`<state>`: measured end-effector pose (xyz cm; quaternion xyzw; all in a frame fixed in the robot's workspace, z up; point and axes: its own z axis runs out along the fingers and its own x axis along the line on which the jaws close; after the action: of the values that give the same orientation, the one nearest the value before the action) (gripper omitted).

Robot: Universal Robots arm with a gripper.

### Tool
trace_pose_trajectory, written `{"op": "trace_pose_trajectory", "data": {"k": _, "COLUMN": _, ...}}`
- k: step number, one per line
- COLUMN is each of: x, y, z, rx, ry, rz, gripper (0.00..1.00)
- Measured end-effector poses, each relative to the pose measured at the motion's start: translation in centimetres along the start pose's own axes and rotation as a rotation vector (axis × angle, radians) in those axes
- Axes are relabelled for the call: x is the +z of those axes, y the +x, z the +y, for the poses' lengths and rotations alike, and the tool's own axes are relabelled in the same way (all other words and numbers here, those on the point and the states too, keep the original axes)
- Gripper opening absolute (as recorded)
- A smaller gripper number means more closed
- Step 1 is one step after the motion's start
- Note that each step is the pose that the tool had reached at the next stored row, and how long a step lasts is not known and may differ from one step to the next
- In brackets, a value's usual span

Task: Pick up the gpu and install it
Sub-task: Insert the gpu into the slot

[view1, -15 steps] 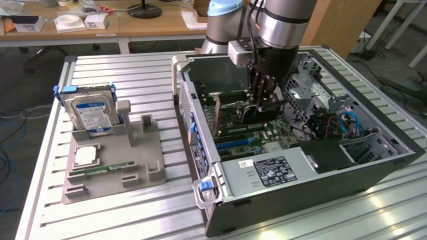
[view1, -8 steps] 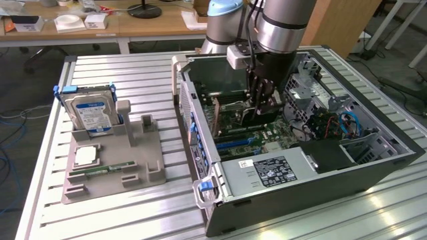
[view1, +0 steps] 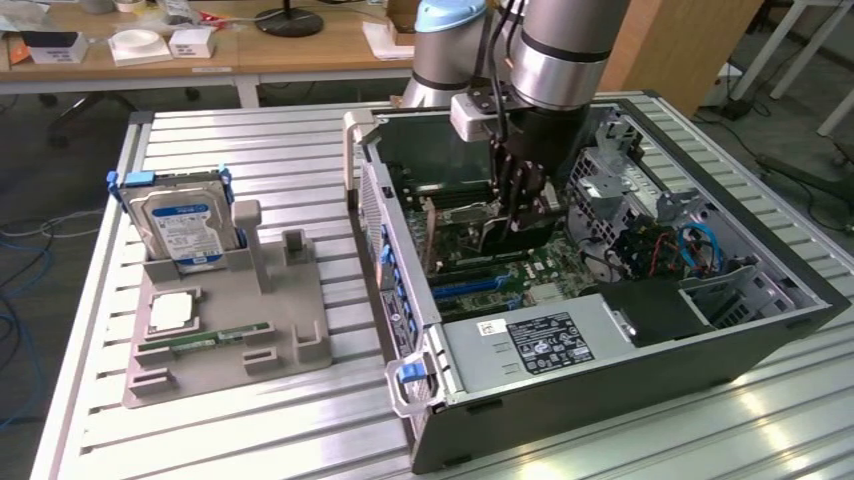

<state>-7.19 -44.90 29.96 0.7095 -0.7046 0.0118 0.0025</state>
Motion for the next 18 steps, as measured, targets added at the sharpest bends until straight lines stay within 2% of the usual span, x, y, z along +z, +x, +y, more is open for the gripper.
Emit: {"op": "trace_pose_trajectory", "data": {"k": 18, "x": 1.72, "y": 0.0, "z": 0.43, "rx": 0.0, "ry": -0.0002, "rz": 0.0003, "gripper": 0.26}}
